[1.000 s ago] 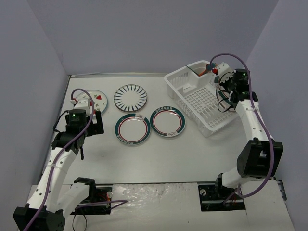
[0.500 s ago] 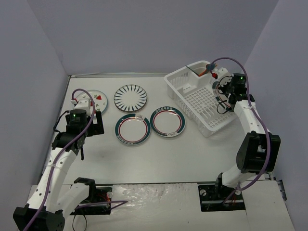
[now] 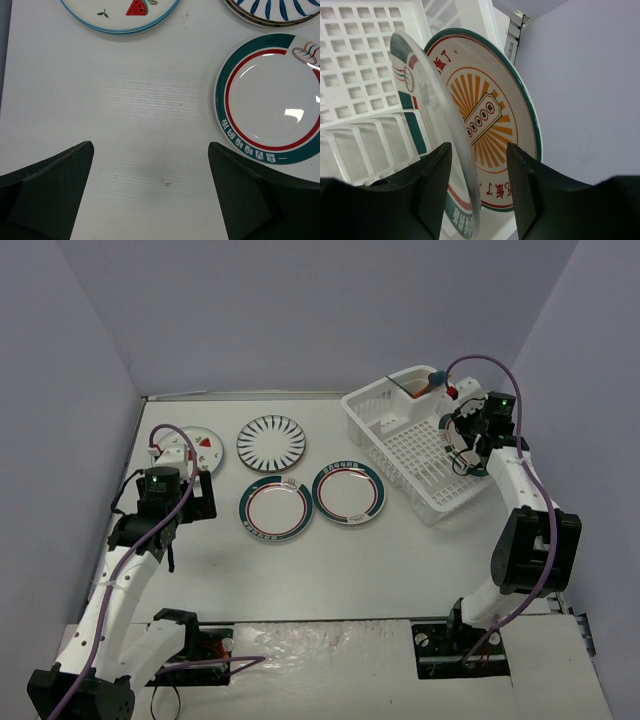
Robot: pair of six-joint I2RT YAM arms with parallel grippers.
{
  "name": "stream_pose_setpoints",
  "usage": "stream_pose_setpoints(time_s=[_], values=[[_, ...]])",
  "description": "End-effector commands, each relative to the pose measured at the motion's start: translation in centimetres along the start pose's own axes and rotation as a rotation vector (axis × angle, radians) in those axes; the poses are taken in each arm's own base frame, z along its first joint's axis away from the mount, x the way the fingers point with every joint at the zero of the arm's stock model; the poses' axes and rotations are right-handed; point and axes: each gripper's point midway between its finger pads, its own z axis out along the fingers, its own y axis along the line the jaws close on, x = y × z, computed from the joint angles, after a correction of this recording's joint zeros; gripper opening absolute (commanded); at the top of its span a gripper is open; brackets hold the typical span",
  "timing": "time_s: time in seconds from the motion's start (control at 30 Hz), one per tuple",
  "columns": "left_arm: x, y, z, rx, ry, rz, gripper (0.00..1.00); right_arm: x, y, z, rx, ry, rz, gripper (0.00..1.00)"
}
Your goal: Load the plates into the dish rack
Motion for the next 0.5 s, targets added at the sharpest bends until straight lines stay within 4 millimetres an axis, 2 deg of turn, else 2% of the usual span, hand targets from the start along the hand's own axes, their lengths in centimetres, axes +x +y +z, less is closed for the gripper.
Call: stream_pose_setpoints(time_s=[0.0, 0.1, 0.23, 0.33, 0.4, 0.47], values=[[-1.7, -0.6, -0.1, 0.019, -0.051, -0.018, 0.97, -4.2, -3.4, -2.9, 0.103, -0.154, 0.091, 0.59], [-1.4, -0.9, 0.0, 0.033, -0.032, -0.033, 0.97, -6.5, -4.4, -5.7, 0.124, -0.238, 0.15, 0.7], [-1.1, -1.8, 0.4, 0.065, 0.001, -0.073, 0.97, -8.4, -5.2, -9.2, 0.151, -0.322, 0.279, 0.83], [-0.7, -2.8, 0.8, 0.102, 0.035, -0.113, 0.97, -9.0, -5.9, -11.7, 0.184, -0.366, 0.362, 0.86], [-0.3, -3.5, 1.1, 0.123, 0.06, -0.152, 0.97, -10.1, -5.9, -13.7, 0.168, -0.428, 0.409, 0.87], [0.1, -4.7, 1.4, 0.177, 0.079, -0.212, 0.97, -11.9, -4.5, -15.4, 0.074, -0.516, 0.532, 0.89]])
